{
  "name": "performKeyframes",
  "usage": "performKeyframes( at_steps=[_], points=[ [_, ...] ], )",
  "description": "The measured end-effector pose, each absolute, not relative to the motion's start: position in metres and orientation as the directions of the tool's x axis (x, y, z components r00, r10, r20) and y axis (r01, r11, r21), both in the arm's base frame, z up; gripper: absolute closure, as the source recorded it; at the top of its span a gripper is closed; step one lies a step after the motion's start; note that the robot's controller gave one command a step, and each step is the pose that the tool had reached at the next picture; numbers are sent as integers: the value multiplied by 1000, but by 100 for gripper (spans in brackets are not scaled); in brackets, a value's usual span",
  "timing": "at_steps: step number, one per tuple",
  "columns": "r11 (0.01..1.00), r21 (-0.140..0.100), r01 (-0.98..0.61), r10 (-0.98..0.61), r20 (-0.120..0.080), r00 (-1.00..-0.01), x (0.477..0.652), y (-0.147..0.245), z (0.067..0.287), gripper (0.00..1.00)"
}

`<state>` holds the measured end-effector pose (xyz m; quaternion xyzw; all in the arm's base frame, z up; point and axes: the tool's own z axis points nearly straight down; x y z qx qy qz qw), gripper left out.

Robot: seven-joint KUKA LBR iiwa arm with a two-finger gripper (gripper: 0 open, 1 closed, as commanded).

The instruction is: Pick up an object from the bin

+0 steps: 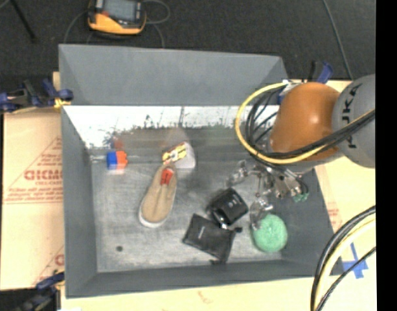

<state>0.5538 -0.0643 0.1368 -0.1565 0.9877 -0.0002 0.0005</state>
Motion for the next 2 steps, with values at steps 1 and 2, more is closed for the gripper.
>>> performKeyframes(
  at_steps=[1,2],
  points=[
    [910,-2,-415,-415,-2,-910,552,-50,138,0],
    [734,-4,-679,-679,-4,-734,557,-43,90,0]
  ],
)
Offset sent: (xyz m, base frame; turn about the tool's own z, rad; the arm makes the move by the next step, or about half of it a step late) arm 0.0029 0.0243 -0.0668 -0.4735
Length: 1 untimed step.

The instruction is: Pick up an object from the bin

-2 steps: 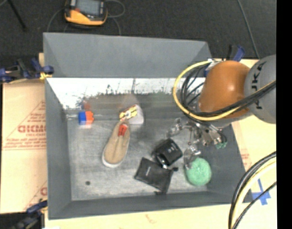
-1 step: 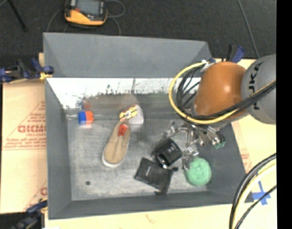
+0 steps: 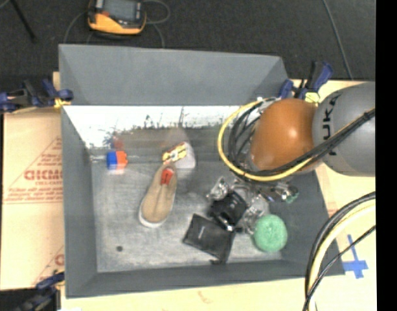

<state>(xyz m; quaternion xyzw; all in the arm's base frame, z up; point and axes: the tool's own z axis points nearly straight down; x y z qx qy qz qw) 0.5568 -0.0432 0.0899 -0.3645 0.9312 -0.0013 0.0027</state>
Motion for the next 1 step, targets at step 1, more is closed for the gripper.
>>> performKeyframes(
  at_steps=[1],
  points=[
    [672,-6,-741,-741,-7,-672,557,-34,74,100]
  ],
)
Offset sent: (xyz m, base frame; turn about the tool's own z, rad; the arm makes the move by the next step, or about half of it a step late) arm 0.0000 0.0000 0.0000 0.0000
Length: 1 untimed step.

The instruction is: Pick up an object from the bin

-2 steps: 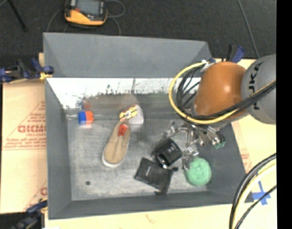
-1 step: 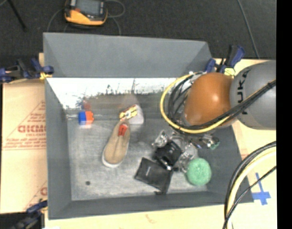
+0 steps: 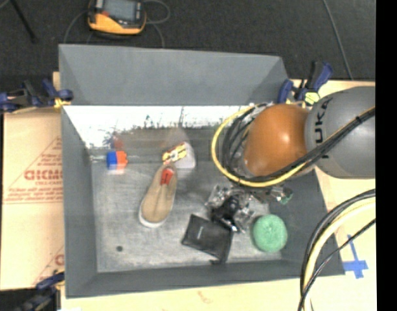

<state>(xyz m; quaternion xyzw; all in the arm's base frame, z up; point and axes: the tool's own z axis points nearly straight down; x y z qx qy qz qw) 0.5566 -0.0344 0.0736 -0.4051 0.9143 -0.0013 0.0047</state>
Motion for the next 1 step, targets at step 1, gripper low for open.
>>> performKeyframes(
  at_steps=[1],
  points=[
    [672,-6,-741,-741,-7,-672,557,-34,74,100]
  ],
)
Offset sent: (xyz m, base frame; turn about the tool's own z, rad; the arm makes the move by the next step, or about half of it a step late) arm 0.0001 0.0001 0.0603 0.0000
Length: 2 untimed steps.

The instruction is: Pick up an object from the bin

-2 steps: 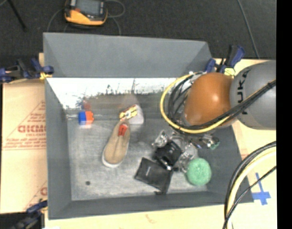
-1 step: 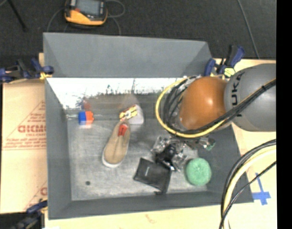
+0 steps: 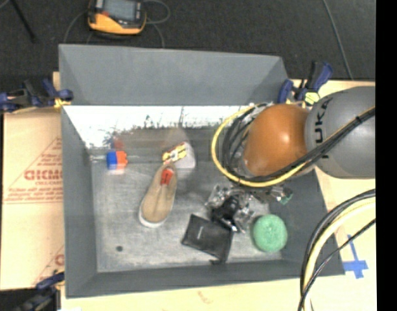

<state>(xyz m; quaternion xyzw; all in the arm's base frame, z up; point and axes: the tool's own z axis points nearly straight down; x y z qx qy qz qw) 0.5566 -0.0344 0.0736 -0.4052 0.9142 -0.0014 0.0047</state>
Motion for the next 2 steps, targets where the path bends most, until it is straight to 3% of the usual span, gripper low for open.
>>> performKeyframes(
  at_steps=[2],
  points=[
    [673,3,-739,-739,2,-673,553,-34,95,100]
  ],
)
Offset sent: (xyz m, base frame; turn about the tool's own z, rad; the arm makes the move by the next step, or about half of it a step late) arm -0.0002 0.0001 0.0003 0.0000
